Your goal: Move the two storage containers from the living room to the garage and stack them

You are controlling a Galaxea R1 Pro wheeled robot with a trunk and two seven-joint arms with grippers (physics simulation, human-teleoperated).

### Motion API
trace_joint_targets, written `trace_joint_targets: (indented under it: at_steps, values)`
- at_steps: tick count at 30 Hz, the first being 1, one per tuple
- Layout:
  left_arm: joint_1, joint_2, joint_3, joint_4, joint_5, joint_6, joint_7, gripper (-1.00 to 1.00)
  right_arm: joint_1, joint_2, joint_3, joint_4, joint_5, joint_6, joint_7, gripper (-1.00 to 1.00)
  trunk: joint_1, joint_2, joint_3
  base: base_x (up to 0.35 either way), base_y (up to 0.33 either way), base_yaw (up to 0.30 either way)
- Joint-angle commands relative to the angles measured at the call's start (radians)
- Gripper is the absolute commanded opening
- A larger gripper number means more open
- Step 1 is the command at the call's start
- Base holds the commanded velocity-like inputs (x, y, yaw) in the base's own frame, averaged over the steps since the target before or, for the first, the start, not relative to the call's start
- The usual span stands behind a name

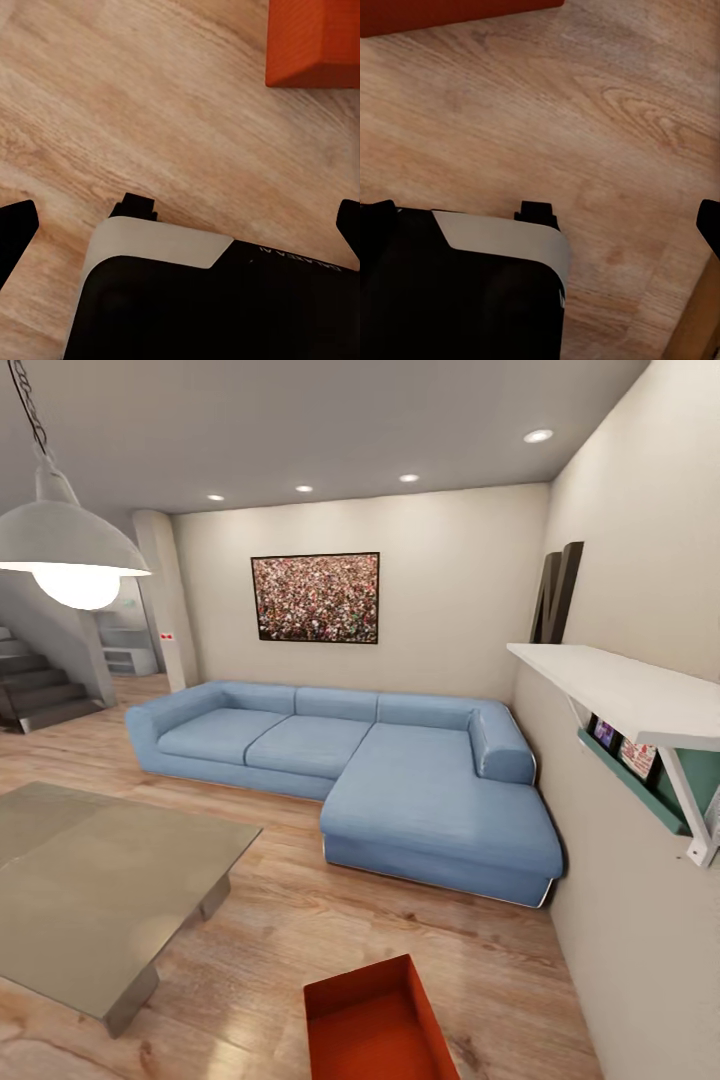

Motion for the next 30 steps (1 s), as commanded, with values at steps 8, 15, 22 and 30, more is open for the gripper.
trace_joint_targets:
  at_steps: [8, 15, 22, 30]
  values:
    - [-0.001, 0.001, 0.008, 0.001, 0.0, -0.003, 0.002, 1.0, -0.001, -0.003, 0.007, 0.003, 0.004, -0.009, -0.004, 1.0, 0.0, -0.001, -0.001, 0.0, -0.005, 0.112]
    - [-0.001, 0.001, 0.008, 0.001, 0.0, -0.004, 0.002, 1.0, -0.001, -0.005, 0.007, 0.003, 0.004, -0.011, -0.004, 1.0, 0.0, -0.001, -0.001, 0.0, 0.0, 0.265]
    - [-0.001, 0.001, 0.008, 0.001, 0.0, -0.004, 0.002, 1.0, -0.001, -0.007, 0.007, 0.003, 0.003, -0.011, -0.004, 1.0, 0.0, -0.001, -0.001, 0.0, 0.0, 0.102]
    - [-0.001, 0.0, 0.008, 0.001, 0.0, -0.004, 0.002, 1.0, -0.001, -0.004, 0.006, 0.003, 0.001, -0.002, -0.001, 1.0, 0.0, -0.001, -0.001, 0.0, 0.0, 0.006]
